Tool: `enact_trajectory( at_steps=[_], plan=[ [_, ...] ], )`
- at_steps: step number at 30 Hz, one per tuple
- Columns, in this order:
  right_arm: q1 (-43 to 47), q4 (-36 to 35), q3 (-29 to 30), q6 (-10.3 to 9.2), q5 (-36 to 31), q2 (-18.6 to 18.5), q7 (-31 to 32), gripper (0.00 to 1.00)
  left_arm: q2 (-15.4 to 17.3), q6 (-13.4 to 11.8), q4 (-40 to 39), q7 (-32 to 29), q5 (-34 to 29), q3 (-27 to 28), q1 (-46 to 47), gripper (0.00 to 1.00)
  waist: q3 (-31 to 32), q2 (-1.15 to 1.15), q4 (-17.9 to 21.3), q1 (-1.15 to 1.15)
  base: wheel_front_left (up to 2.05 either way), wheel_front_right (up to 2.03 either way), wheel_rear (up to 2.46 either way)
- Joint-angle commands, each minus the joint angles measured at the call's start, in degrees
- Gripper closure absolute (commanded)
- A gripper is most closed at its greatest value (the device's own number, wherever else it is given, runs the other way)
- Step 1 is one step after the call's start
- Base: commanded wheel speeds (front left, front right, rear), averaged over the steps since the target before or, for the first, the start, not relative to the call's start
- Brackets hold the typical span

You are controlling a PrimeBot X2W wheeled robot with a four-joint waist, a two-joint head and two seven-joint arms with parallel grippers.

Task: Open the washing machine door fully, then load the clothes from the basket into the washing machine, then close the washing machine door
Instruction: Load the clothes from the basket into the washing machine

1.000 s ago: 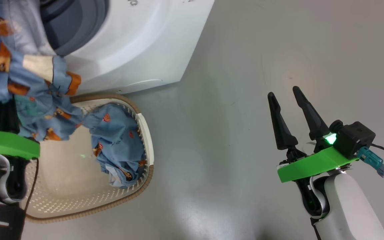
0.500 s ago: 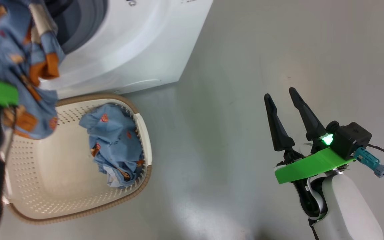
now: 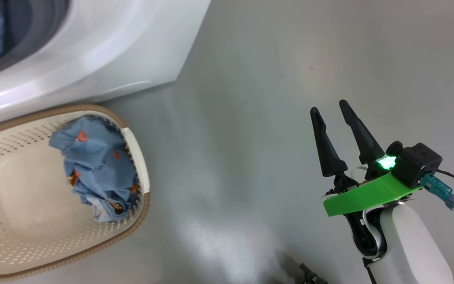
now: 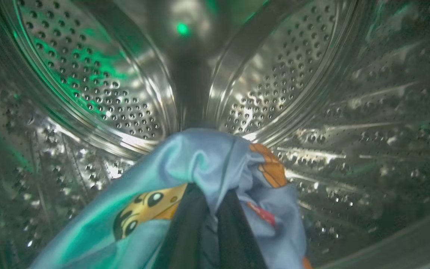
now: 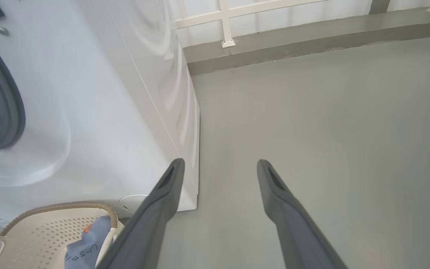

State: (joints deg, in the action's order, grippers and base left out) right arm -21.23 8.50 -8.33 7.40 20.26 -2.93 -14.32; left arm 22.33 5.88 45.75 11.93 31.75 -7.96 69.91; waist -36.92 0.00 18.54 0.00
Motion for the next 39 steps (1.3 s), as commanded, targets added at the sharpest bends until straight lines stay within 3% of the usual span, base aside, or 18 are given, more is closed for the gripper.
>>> enact_trajectory(
  at_steps=[1,9,11,16,25,39],
  plan=[
    [0.29,-1.54,-0.97,0.09,0.35,0.05,-0.68,0.0,2.71,0.3,-1.45,1.41,-1.14,0.88,2.32,1.0,-1.31,0.0,1.17,0.0,0.0,0.0,0.0],
    [-0.14,-1.62,-1.32,0.09,0.56,0.05,-0.68,0.0,1.3,0.48,-0.38,3.04,-3.86,3.8,4.92,1.0,-2.02,0.0,0.56,0.0,0.0,0.0,0.0],
    [-0.27,-1.39,-1.26,0.09,0.5,0.05,-0.68,0.0,0.81,0.57,3.29,3.05,-3.85,3.45,4.37,0.0,-1.9,0.0,0.16,0.0,0.0,0.0,0.0],
    [-0.82,-0.98,-1.14,0.09,0.34,0.05,-0.68,0.0,0.28,1.0,9.99,2.22,-4.28,1.34,5.26,0.0,-1.52,0.0,-0.79,0.0,0.0,0.0,0.0],
    [-0.32,-0.63,0.01,0.09,-0.23,0.05,-0.68,0.0,-0.33,1.5,12.92,2.72,-4.23,-1.81,2.7,0.0,0.76,0.0,-2.78,0.0,0.0,0.0,0.0],
    [0.71,0.46,0.96,0.09,-0.83,0.05,-0.68,0.0,-0.73,1.59,3.72,3.06,-1.93,-0.43,-10.61,0.0,6.77,0.0,-5.51,0.0,0.0,0.0,0.0]
  ],
)
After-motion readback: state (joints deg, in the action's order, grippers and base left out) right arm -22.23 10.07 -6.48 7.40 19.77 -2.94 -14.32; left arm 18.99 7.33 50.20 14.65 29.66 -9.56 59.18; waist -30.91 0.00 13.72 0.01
